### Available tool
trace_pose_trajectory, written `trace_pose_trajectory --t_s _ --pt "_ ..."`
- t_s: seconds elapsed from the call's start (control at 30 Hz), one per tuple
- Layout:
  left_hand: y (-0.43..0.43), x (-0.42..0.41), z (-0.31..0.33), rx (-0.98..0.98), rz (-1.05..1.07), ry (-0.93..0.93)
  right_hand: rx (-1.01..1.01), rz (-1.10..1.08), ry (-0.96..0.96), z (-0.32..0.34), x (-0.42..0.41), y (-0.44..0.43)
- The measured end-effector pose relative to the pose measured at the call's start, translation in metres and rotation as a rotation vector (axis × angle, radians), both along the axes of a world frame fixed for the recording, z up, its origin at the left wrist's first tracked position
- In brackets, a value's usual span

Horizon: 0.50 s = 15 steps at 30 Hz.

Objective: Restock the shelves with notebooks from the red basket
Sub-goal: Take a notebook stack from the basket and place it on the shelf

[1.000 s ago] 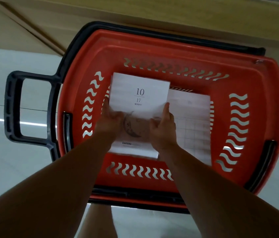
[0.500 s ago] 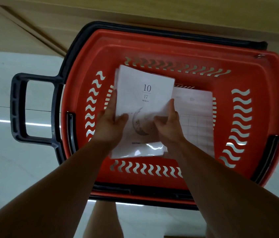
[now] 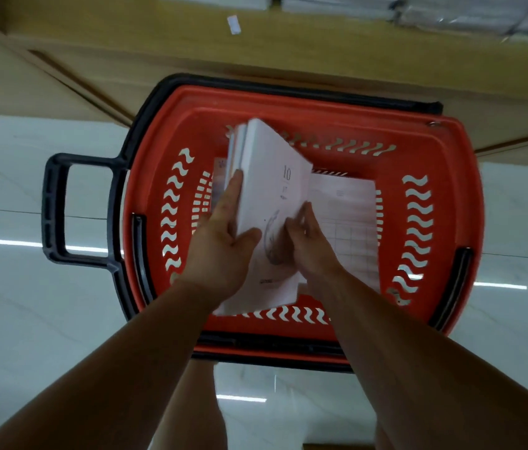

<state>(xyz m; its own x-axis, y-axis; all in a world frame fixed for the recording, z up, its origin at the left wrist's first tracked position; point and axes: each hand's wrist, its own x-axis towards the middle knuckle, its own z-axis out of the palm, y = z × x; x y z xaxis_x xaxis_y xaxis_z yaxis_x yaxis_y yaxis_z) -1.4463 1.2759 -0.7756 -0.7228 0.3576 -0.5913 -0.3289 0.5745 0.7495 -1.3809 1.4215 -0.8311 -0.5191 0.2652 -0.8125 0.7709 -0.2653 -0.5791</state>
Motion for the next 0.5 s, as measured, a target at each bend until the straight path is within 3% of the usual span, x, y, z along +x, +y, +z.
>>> trace_pose_trajectory --t_s 0.1,0.5 --pt "0.004 0.002 0.045 0.041 -0.014 0.011 -0.061 -0.026 -0.028 0.04 0.008 0.003" --pt "0.021 0.014 0.316 0.394 0.312 -0.048 -0.214 0.034 0.122 0.285 0.026 0.056"
